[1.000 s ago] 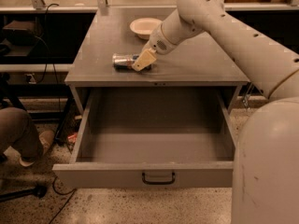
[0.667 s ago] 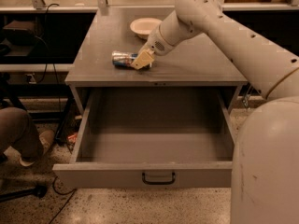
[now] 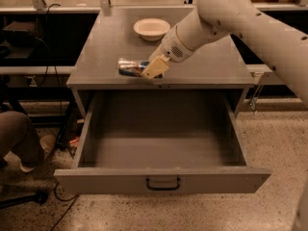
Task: Place redbull can into top drawer
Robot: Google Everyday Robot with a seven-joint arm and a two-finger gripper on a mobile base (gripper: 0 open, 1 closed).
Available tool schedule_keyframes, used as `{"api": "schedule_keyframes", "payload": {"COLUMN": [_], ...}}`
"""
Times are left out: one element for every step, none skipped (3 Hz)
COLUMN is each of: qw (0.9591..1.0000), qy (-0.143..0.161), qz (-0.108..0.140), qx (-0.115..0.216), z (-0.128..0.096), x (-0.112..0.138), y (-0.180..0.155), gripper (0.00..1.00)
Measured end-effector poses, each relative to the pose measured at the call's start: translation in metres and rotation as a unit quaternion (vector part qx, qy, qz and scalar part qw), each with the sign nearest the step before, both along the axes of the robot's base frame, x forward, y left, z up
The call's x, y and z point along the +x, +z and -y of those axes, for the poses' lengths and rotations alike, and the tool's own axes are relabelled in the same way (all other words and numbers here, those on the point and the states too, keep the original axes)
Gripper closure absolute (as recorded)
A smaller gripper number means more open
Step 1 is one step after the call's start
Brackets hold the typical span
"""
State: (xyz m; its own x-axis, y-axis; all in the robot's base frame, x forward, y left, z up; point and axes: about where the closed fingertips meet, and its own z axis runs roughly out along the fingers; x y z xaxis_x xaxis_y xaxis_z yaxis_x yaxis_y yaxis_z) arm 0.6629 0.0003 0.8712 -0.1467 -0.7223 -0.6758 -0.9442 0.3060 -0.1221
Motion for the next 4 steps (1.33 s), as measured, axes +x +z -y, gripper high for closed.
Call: {"api": "schedule_keyframes", "payload": {"qw": [0.9986, 0.9954, 0.9942, 0.9942], "qy": [0.051, 0.084, 0.071, 0.071], "qz": [-0.01, -0.04, -0.071, -0.071], "qx": [0.009, 0.023, 0.038, 0.038], "z": [0.01, 0.001, -0.018, -0.018], "x": [-0.073, -0.115, -0.137, -0.137], "y": [0.024, 0.004, -0.046, -0.046], "gripper": [1.0, 1.0, 1.0, 1.0]}}
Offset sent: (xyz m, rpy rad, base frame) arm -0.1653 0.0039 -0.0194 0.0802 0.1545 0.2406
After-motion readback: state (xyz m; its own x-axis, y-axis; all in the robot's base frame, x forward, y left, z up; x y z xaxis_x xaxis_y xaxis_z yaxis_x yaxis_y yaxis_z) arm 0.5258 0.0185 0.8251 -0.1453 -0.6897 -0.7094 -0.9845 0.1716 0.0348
